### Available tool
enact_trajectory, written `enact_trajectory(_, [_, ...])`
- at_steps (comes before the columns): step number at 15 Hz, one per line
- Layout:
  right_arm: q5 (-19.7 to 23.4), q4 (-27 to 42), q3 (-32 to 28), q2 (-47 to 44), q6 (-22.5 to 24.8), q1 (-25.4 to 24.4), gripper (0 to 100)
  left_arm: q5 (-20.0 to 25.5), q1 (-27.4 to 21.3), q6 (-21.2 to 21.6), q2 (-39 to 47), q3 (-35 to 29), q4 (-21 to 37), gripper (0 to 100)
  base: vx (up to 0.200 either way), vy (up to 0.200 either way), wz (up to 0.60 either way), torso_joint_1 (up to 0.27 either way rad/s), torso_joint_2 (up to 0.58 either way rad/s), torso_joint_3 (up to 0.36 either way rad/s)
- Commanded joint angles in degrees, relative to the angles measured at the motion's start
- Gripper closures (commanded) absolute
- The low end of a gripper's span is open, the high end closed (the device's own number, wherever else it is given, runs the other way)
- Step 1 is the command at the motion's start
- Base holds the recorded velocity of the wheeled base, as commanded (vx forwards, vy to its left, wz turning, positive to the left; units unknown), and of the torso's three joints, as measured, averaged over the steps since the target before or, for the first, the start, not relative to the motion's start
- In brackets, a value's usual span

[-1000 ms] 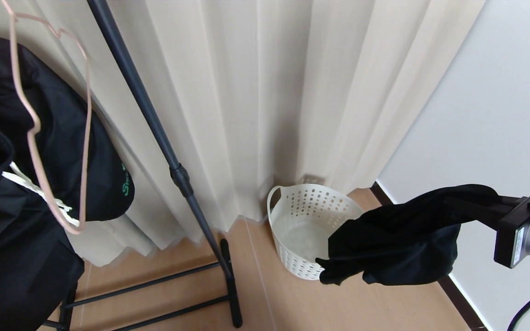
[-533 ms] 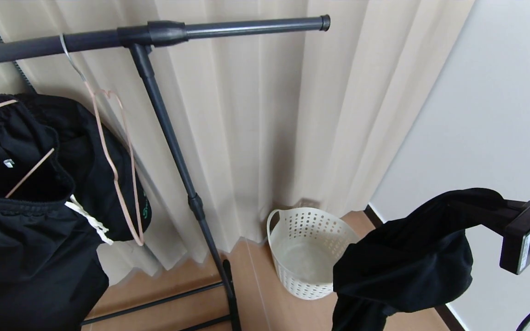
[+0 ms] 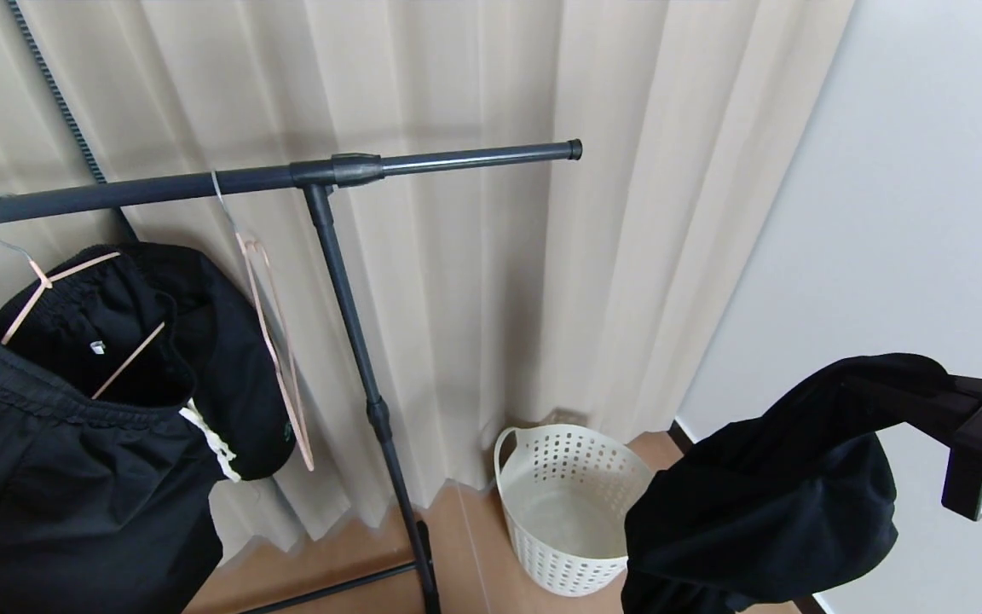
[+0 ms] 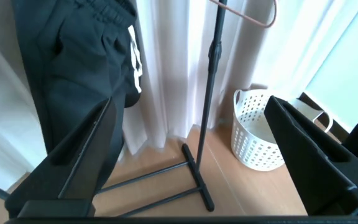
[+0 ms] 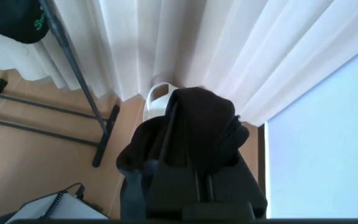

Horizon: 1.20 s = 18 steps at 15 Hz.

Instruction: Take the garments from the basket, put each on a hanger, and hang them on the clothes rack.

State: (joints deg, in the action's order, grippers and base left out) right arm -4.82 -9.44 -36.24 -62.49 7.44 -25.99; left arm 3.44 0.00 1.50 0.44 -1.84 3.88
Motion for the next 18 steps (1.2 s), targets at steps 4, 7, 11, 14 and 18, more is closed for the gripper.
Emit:
enact_trajectory(4, [0.1, -0.1, 0.1, -0.1, 0.6, 0.0, 100, 0.0, 0.0, 0.0, 0.1, 0.0, 0.0, 0, 0.000, 0.000, 0.00, 0.008, 0.00, 0.200])
enact_trajectory(7, [0.1, -0.1, 0.2, -0.4, 1.2, 0.1, 100, 0.0, 0.0, 0.1, 0.1, 0.0, 0.0, 0, 0.000, 0.000, 0.00, -0.004, 0.00, 0.116])
enact_trajectory(11, [0.2, -0.1, 0.3, -0.5, 1.2, 0.0, 100, 0.0, 0.0, 0.0, 0.1, 0.0, 0.0, 0, 0.000, 0.000, 0.00, 0.000, 0.00, 0.000])
enact_trajectory(14, [0.2, -0.1, 0.5, -0.6, 1.4, 0.0, 100, 0.0, 0.0, 0.0, 0.1, 0.0, 0.0, 0, 0.000, 0.000, 0.00, 0.000, 0.00, 0.000])
enact_trajectory(18, [0.2, -0.3, 0.8, -1.0, 1.6, 0.0, 100, -0.1, 0.0, 0.0, 0.1, 0.0, 0.0, 0, 0.000, 0.000, 0.00, 0.003, 0.00, -0.054])
